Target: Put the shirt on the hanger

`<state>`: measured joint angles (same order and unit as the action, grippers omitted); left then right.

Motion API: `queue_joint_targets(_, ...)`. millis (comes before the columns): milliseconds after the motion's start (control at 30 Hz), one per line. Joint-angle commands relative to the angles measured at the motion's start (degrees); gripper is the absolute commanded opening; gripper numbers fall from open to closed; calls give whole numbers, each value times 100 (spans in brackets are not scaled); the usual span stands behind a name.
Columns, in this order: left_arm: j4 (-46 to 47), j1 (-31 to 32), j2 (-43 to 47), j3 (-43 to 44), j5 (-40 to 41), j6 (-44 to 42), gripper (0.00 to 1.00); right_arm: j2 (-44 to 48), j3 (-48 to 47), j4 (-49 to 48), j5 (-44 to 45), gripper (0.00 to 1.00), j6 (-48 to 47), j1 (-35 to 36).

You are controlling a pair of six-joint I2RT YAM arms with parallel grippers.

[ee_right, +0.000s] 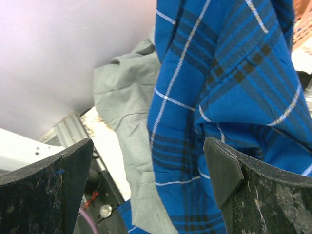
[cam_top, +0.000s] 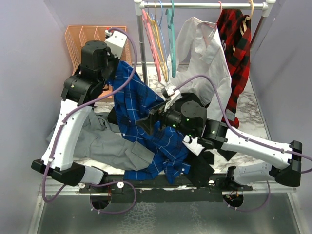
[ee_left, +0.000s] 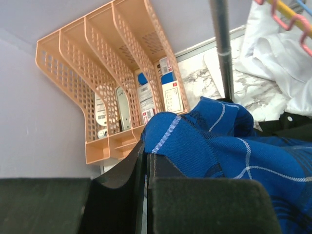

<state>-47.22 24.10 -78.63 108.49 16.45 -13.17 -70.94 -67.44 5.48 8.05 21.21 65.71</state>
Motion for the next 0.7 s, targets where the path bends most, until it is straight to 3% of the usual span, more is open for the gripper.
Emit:
queue_joint_targets(0,-7,-277,-95,352,271,578,0,-386,-321,-100,653,96,-760,400)
queue_joint_targets(100,-112,-350,-219,410,168,702,0,-928,-715,179,850,96,-1780,1006)
queue_joint_targets(200,-147,-400,-255,373,-109,866,0,-1639,-911,192,2472,97,-2930,1654)
queue_joint_targets(300,-156,-410,-279,343,-218,949,0,-1995,-645,-535,3550,97,-3616,1897)
queue_joint_targets(667,167,-430,-79,-252,-593,1133,0,-2526,-44,-1185,5675,92,-3384,1901)
